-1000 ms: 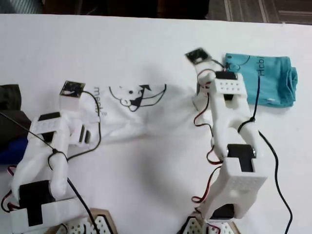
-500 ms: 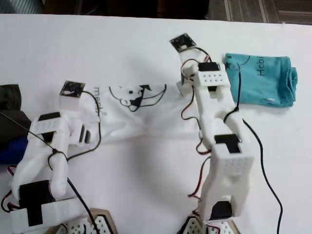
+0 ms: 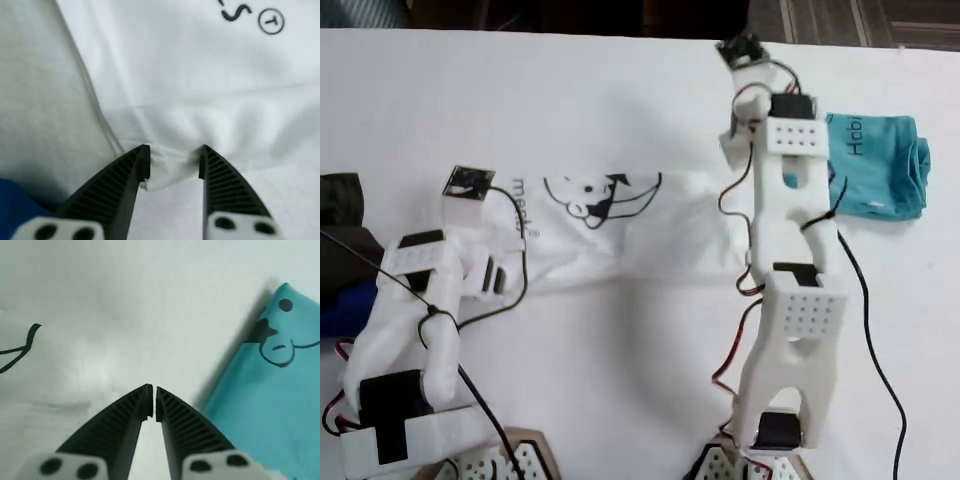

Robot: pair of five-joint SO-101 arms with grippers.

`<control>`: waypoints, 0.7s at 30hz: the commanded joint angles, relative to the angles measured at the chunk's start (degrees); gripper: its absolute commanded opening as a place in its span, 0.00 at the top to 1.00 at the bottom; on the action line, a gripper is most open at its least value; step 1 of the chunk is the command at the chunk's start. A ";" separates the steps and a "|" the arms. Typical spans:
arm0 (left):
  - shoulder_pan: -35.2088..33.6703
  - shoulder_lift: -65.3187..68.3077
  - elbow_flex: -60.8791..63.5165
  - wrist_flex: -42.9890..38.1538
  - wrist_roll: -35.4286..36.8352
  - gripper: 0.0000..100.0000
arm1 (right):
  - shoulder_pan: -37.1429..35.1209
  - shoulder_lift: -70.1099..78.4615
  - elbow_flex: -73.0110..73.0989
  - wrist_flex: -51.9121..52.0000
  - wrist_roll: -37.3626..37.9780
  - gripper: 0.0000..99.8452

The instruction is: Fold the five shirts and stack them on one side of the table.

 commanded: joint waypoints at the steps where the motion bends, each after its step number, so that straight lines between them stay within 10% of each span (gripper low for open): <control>1: 0.70 -0.70 0.22 -1.23 0.26 0.82 | 2.07 -8.04 -9.23 14.20 -0.35 0.98; 21: -5.54 -0.62 -29.93 22.42 0.53 0.82 | 6.46 -47.60 37.63 16.84 3.96 0.98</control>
